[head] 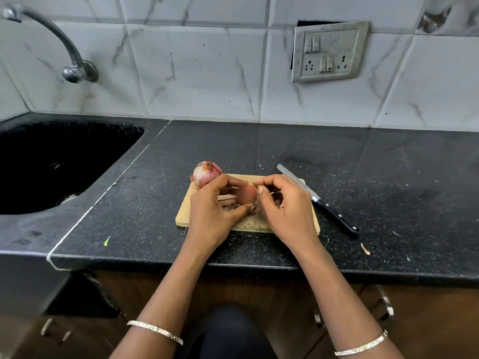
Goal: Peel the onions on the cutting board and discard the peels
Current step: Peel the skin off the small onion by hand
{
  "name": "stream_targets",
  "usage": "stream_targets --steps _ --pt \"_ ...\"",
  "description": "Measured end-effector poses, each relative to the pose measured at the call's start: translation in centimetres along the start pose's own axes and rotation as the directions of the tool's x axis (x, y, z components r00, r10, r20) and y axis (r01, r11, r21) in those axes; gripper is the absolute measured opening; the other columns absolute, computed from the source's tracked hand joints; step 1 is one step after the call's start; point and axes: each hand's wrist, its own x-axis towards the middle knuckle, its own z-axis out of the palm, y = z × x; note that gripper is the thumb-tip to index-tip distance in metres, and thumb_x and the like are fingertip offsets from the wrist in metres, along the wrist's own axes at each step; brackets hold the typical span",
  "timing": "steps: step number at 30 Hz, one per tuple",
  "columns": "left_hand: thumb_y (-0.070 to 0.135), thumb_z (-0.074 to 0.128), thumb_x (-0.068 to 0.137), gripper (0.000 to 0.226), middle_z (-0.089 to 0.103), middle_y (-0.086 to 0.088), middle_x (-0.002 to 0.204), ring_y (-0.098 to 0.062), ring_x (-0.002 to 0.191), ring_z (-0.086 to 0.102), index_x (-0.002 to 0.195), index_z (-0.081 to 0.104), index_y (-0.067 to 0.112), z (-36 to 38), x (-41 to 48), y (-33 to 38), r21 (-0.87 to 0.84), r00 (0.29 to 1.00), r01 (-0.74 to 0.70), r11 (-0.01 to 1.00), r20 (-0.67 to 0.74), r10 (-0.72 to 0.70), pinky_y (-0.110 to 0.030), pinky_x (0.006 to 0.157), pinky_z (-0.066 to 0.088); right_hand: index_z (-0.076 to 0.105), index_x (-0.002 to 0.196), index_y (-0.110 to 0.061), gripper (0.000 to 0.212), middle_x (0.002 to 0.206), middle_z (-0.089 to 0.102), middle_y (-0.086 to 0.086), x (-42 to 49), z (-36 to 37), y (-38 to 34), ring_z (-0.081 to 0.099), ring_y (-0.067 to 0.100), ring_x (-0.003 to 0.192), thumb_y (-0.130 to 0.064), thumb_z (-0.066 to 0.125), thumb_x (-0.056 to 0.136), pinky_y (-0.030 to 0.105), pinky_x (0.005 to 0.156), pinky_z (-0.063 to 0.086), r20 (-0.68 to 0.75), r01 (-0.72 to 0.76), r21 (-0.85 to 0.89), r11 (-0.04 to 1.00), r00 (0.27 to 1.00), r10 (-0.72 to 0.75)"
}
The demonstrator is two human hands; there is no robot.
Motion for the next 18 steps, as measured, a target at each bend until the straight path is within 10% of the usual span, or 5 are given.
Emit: stream_targets --steps 18 --pt "0.0 0.087 0.074 0.03 0.074 0.005 0.094 -0.003 0.09 0.071 0.1 0.074 0.009 0.0 0.0 -0.5 0.104 0.997 -0.073 0.992 0.009 0.073 -0.017 0.077 0.059 0.065 0.09 -0.009 0.004 0.088 0.063 0.001 -0.1 1.1 0.3 0.057 0.014 0.076 -0.012 0.068 0.091 0.03 0.062 0.048 -0.006 0.179 -0.278 0.944 0.982 -0.188"
